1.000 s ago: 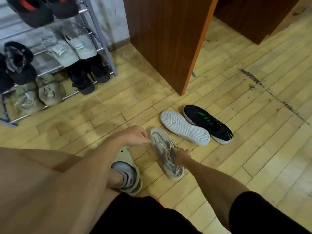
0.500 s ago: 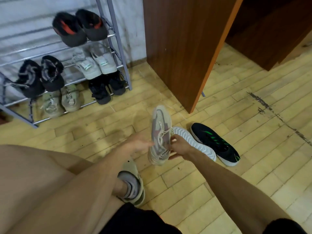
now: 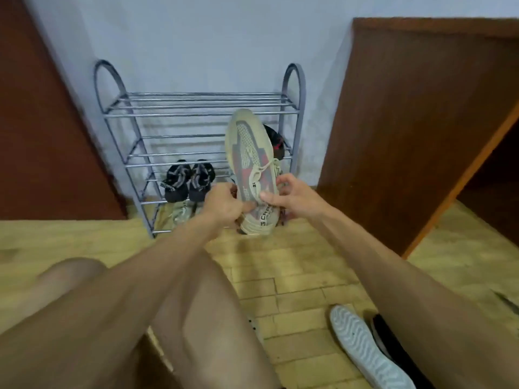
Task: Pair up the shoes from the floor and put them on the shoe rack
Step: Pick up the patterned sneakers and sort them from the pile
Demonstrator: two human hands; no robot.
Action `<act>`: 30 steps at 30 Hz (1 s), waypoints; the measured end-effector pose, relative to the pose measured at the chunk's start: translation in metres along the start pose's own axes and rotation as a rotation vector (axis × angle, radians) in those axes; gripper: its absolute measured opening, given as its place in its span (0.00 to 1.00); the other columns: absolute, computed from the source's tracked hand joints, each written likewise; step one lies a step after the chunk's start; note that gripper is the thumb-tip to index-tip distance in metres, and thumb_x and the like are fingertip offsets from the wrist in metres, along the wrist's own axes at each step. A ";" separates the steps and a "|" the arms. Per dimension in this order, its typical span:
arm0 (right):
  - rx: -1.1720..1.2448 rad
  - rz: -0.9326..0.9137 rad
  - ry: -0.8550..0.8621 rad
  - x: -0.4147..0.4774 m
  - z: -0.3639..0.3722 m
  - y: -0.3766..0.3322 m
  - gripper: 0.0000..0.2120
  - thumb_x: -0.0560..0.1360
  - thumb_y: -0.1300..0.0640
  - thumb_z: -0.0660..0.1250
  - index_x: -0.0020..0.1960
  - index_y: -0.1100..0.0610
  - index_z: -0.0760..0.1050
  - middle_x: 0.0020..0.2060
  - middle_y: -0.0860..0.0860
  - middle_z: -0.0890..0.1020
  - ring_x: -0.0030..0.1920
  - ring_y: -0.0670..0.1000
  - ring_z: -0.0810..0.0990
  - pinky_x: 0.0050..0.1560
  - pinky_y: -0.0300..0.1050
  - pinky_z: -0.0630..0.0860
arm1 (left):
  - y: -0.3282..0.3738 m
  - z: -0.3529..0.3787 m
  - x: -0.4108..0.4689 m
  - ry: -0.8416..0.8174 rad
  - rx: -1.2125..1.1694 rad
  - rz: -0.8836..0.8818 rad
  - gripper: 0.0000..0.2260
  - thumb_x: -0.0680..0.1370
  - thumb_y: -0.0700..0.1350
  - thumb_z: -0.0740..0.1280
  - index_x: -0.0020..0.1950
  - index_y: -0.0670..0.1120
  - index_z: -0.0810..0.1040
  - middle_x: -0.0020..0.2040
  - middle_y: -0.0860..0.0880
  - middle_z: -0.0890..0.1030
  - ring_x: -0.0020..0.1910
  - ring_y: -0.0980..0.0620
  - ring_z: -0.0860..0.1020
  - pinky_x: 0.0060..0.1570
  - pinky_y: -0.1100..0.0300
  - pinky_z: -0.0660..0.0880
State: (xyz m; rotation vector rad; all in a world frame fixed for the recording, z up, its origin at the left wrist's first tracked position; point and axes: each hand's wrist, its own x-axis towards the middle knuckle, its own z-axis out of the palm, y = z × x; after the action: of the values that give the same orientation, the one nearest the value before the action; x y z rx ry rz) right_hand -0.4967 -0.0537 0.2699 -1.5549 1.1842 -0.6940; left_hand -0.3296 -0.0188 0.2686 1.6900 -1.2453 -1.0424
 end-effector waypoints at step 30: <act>-0.219 0.513 -0.438 0.094 0.448 0.053 0.23 0.65 0.63 0.79 0.58 0.64 0.78 0.54 0.59 0.83 0.54 0.59 0.82 0.51 0.58 0.81 | -0.391 -0.272 -0.146 0.235 -0.164 -0.788 0.08 0.77 0.46 0.67 0.53 0.45 0.76 0.49 0.45 0.75 0.46 0.48 0.74 0.41 0.61 0.69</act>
State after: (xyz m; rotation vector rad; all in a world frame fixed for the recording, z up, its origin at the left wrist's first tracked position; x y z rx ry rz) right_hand -0.0907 0.0265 0.0666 -1.3953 1.2707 0.1133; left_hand 0.0250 0.2398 0.0321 2.1437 -0.3070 -1.2863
